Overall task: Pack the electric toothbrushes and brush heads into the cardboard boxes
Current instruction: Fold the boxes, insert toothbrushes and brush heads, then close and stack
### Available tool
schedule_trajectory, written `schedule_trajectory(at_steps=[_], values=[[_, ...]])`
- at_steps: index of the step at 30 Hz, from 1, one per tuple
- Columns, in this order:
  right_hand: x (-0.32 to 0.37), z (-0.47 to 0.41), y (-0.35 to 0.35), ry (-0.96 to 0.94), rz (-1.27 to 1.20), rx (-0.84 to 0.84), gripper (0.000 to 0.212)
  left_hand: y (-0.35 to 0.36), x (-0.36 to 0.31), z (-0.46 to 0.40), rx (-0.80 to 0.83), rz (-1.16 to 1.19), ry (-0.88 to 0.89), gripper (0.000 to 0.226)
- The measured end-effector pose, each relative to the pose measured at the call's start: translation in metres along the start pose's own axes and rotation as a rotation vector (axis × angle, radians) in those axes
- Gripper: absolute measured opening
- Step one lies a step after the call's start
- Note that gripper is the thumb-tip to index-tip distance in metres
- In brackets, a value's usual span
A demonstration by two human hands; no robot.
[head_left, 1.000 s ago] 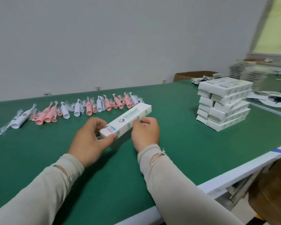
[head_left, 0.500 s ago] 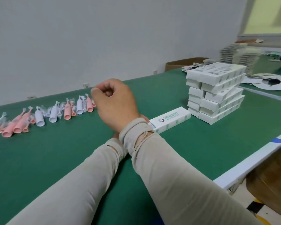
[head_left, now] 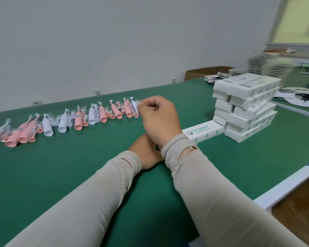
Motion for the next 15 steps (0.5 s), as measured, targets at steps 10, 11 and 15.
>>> schedule_trajectory(at_steps=[10,11,15], values=[[-0.026,0.015,0.140,0.110,0.138,0.362,0.011,-0.066,0.187,0.124,-0.416,0.037,-0.273,0.029],[-0.029,0.016,0.159,0.123,0.176,0.431,0.009,-0.072,0.203,0.142,-0.469,0.033,-0.328,0.028],[-0.034,0.030,0.213,0.044,0.258,0.581,0.006,-0.078,0.238,0.199,-0.600,-0.050,-0.500,0.029]])
Point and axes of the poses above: each hand's wrist, its own z-axis away from the middle knuckle, its own y-axis out of the palm, x = y × z, the point moved 9 cm from there along -z, towards the middle knuckle, and after that the axes turned 12 degrees about x, right-handed, at the moved point
